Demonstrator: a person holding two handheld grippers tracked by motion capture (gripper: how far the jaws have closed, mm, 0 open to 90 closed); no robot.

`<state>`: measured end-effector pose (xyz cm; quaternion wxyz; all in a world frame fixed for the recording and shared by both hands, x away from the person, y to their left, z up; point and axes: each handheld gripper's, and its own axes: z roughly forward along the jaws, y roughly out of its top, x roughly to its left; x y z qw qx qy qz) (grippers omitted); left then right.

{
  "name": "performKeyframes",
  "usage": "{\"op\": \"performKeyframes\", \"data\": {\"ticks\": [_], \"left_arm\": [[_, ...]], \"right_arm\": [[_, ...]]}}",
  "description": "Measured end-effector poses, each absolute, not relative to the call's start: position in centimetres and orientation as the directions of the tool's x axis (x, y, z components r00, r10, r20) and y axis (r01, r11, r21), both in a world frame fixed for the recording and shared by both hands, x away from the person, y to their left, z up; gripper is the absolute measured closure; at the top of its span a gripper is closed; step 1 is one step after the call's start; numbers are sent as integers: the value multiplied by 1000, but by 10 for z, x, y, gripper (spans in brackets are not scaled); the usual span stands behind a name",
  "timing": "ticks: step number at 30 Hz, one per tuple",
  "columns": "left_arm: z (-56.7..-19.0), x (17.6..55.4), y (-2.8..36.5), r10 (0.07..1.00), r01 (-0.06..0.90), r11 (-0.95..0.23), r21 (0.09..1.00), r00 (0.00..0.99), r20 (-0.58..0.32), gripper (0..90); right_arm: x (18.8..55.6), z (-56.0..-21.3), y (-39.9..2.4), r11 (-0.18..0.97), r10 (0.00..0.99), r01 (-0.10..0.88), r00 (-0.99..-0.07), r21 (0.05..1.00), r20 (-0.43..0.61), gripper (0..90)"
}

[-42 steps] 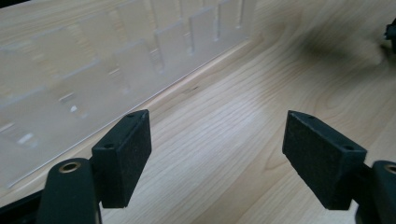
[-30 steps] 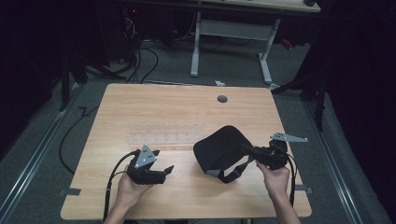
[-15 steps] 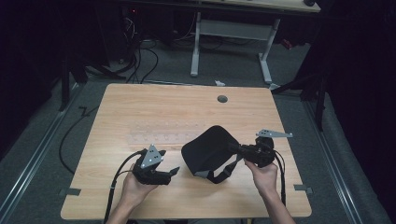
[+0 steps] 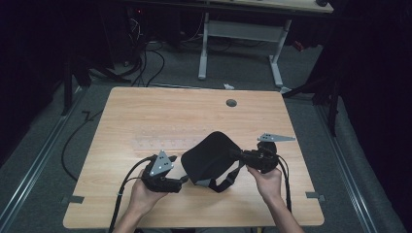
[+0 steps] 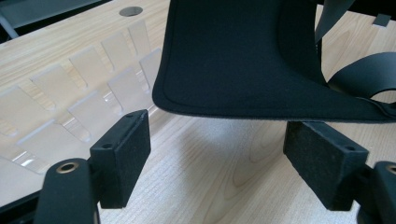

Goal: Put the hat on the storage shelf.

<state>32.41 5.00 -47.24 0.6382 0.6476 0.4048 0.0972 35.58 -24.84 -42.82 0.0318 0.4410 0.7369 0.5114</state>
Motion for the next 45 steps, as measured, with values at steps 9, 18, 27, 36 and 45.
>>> {"op": "performKeyframes", "data": {"ticks": [9,18,27,36,45], "left_arm": [[-476,322,48,647,406,111,907,664,-376,241],[-477,322,49,663,398,98,912,658,-358,253],[-474,321,52,672,384,98,918,655,-346,278],[-473,319,52,654,392,97,915,667,-355,338],[-473,316,48,642,392,80,916,683,-348,378]], "right_arm": [[356,-428,-240,106,678,629,-612,770,407,851],[357,-429,-235,122,658,629,-630,768,412,851],[356,-427,-231,121,626,632,-647,766,435,851],[356,-428,-228,123,608,637,-654,761,449,851],[356,-431,-220,131,580,649,-663,749,473,851]]}}
